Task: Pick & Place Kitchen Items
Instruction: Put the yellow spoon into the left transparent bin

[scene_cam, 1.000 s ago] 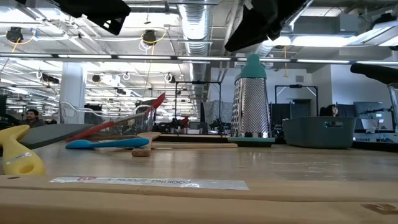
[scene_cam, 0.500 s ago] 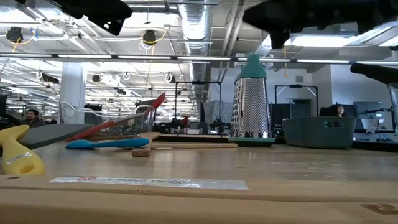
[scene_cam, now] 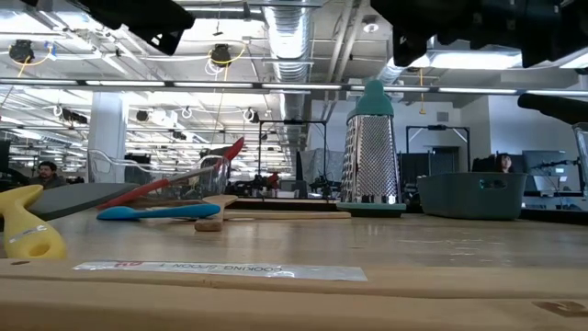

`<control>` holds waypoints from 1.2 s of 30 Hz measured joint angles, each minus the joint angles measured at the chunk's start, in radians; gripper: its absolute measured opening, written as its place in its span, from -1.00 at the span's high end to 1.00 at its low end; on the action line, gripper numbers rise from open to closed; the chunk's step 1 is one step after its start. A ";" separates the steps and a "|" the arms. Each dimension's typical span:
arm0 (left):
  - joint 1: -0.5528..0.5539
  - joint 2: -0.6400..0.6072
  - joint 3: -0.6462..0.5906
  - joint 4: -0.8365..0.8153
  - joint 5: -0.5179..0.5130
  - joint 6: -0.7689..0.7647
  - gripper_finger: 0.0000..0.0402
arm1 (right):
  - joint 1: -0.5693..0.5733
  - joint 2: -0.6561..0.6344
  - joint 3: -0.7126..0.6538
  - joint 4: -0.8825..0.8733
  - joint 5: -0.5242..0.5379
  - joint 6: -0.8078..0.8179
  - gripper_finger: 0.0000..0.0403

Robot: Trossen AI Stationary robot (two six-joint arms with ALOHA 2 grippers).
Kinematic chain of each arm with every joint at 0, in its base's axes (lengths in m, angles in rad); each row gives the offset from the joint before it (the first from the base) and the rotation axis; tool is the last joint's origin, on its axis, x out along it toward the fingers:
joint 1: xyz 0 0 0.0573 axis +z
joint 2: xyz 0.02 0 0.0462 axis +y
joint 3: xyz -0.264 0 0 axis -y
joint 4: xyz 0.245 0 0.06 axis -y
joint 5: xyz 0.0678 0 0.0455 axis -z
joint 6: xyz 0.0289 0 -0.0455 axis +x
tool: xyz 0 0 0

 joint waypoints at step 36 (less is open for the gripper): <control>-0.180 0.324 0.295 -0.458 -0.010 0.018 0.94 | -0.042 0.001 0.000 -0.023 0.001 0.003 0.65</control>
